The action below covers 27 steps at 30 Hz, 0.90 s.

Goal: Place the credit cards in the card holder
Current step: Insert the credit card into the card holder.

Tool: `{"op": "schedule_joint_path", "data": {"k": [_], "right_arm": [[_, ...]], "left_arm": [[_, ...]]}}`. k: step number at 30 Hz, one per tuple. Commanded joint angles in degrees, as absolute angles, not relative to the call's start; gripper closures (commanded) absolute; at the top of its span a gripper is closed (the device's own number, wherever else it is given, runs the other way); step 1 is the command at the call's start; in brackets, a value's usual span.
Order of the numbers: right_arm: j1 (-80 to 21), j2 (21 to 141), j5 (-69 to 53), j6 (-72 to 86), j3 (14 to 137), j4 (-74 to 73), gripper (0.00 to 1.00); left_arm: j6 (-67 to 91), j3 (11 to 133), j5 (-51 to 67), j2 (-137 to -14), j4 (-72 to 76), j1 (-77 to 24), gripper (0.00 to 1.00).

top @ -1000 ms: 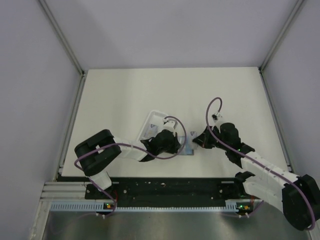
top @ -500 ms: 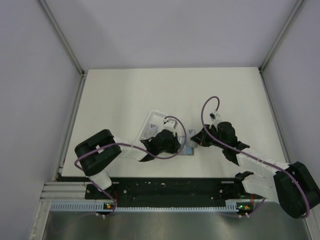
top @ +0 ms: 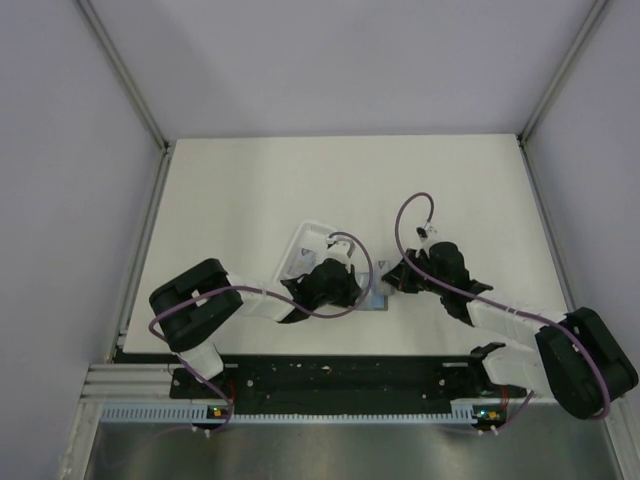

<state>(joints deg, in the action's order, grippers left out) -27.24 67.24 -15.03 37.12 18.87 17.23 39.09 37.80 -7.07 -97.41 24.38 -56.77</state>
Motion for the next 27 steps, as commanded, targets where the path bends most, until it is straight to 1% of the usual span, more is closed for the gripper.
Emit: {"op": "schedule_joint_path", "data": {"k": [1, 8, 23, 27], "right_arm": [[-27.42, 68.03, -13.45, 35.60, 21.44, 19.60, 1.00], [-27.51, 68.03, -12.13, 34.63, 21.53, 18.19, 1.00], [-29.27, 73.21, -13.45, 38.58, 21.09, 24.69, 1.00], [-29.62, 73.30, -14.06, 39.99, 20.65, 25.84, 1.00]], "left_arm": [[38.06, 35.42, -7.12, -100.72, 13.54, -56.60, 1.00], [38.06, 35.42, -7.12, -100.72, 13.45, -56.60, 1.00], [37.97, 35.77, -6.68, -100.37, 13.10, -56.60, 1.00], [37.36, 37.43, -6.42, -99.85, 12.40, -56.60, 1.00]]}}
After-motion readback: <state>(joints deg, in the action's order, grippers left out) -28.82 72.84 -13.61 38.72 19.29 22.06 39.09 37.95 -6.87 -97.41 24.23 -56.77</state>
